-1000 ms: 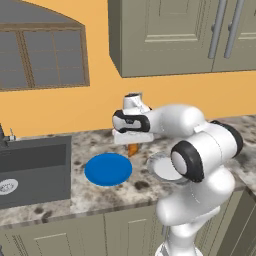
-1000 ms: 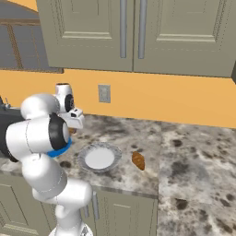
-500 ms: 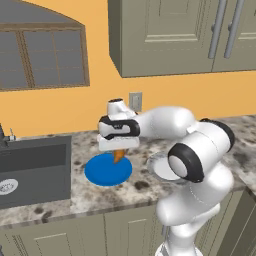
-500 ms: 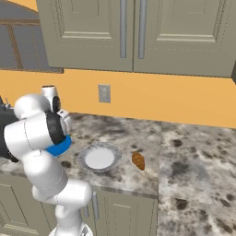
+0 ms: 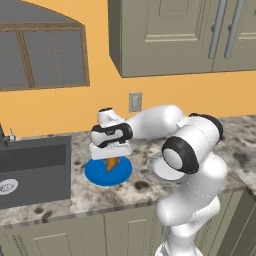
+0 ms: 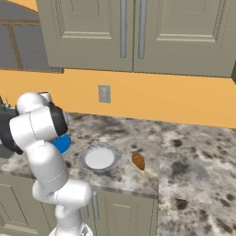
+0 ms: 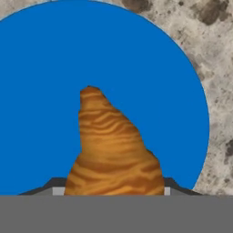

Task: Place the pastries on the plates.

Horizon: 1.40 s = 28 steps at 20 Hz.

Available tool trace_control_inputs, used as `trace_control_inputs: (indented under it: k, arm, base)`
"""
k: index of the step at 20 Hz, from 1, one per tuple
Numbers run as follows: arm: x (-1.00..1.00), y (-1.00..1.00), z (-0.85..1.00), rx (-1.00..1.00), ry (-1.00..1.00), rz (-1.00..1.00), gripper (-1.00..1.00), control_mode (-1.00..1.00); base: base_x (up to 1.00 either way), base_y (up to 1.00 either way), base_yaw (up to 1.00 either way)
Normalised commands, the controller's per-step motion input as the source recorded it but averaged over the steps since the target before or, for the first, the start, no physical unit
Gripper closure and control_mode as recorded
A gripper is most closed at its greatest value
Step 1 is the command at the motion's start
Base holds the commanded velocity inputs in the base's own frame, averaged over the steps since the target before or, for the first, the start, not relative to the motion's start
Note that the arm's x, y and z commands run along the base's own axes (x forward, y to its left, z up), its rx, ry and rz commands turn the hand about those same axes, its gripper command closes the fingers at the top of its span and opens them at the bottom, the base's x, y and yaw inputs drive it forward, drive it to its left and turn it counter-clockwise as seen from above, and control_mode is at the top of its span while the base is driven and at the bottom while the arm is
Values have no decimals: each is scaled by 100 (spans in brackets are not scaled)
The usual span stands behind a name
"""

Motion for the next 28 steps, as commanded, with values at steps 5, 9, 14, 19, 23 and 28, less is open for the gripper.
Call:
trace_control_inputs:
  k: [5,9,14,19,23,28]
  arm:
    - [0,0,-23,0,0,-2,100,-100]
    - [0,6,-10,-1,0,0,-100,-100]
    - [-3,1,12,-2,3,0,-100,-100]
    - [-7,-4,22,0,3,-5,-100,-100]
    - [-28,-43,18,-2,0,-1,-100,-100]
    - [-45,-79,26,0,-1,-1,-100,-100]
  base:
    - [0,0,0]
    - [0,0,0]
    - [0,0,0]
    - [0,0,0]
    - [0,0,0]
    - [0,0,0]
